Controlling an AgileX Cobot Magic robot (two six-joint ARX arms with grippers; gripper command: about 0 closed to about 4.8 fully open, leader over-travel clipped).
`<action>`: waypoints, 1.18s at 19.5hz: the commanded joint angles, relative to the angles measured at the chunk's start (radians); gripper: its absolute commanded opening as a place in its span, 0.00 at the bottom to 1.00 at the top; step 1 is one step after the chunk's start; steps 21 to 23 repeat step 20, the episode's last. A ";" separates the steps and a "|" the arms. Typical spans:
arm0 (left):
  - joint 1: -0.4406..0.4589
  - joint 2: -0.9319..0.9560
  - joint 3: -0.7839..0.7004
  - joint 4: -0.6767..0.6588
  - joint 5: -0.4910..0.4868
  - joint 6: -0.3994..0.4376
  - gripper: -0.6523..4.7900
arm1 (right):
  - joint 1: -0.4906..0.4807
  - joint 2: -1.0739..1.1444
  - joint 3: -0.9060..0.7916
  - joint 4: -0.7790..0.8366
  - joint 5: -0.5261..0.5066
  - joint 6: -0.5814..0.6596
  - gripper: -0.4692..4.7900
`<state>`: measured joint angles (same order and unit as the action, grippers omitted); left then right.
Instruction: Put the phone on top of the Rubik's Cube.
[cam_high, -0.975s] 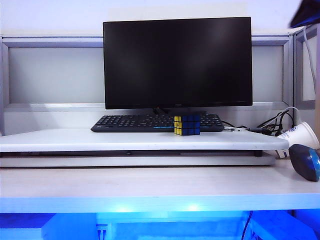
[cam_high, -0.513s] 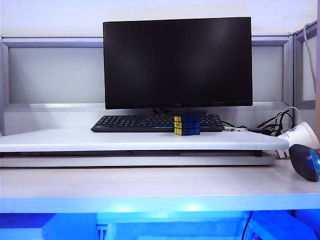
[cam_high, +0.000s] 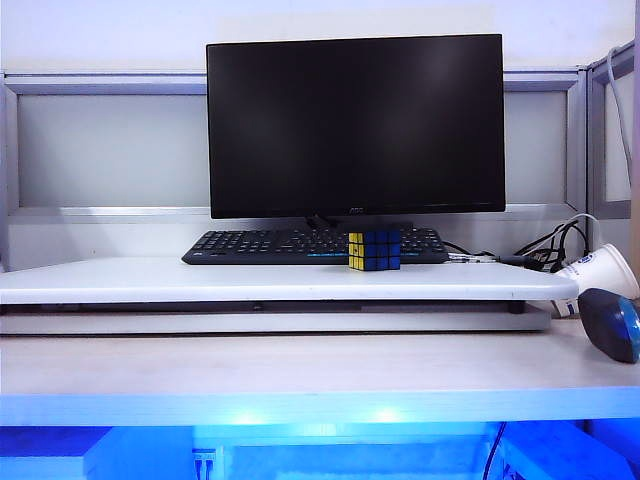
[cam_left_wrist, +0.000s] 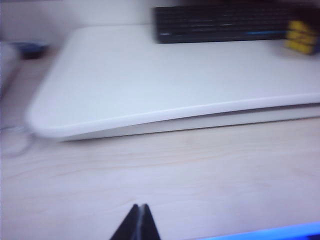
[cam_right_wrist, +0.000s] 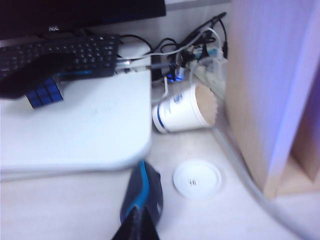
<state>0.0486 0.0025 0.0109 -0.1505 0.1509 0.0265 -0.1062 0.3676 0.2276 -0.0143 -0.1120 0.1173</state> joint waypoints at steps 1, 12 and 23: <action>0.002 0.000 0.000 0.001 -0.043 0.003 0.11 | 0.001 -0.117 -0.079 0.005 -0.002 -0.002 0.08; 0.002 0.000 0.000 -0.014 -0.039 0.000 0.11 | 0.001 -0.364 -0.214 -0.185 0.000 -0.018 0.08; 0.002 0.000 0.000 -0.014 -0.039 0.000 0.11 | 0.001 -0.364 -0.214 -0.185 0.005 -0.018 0.08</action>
